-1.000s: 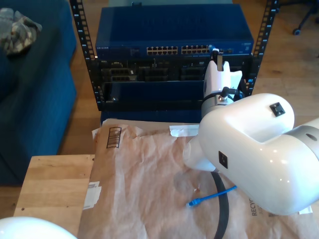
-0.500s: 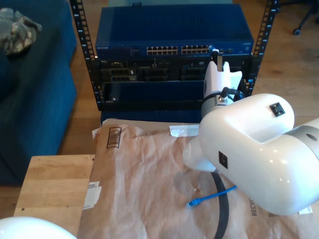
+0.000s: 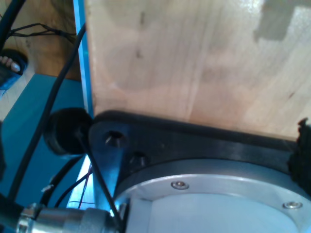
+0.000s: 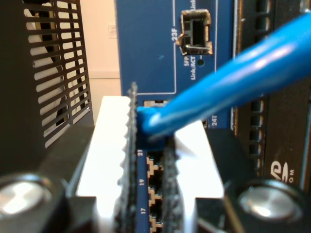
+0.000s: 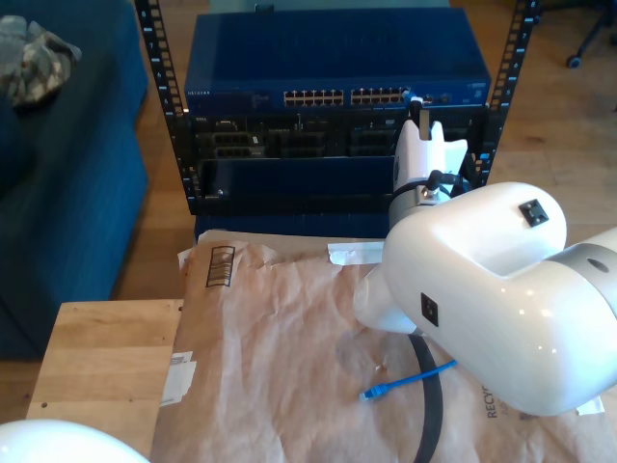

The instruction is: Grab the cable and plug it in

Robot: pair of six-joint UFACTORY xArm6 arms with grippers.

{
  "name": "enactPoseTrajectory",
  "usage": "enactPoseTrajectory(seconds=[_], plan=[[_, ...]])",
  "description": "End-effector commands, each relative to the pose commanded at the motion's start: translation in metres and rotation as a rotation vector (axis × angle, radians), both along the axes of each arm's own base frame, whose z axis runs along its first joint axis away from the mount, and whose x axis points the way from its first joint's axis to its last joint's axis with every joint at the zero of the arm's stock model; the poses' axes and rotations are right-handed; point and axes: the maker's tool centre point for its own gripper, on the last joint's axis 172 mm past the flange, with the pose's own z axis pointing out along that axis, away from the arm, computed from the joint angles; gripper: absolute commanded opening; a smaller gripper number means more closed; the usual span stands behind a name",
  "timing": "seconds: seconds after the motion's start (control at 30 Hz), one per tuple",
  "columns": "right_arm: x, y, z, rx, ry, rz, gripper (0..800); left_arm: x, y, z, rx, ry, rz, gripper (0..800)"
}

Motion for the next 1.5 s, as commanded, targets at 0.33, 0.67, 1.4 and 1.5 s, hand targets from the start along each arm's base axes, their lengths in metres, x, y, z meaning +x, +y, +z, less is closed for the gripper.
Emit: enactPoseTrajectory(seconds=[0.33, 0.67, 1.4, 1.5], plan=[[-0.0004, 0.0009, 0.0014, 0.002, -0.003, 0.001, 0, 0.0, 0.0, 0.0, 0.0, 0.0, 0.0, 800], [-0.0003, 0.001, 0.0014, 0.003, -0.005, 0.001, 0, 0.0002, 0.0001, 0.0, 0.0, 0.0, -0.002, 800], [0.0072, -0.0036, -0.0011, 0.001, -0.009, -0.002, 0, 0.0, 0.0, 0.0, 0.0, 0.0, 0.0, 800], [0.0068, -0.0037, -0.0024, 0.002, -0.008, -0.003, 0, 0.0, 0.0, 0.0, 0.0, 0.0, 0.0, 800]])
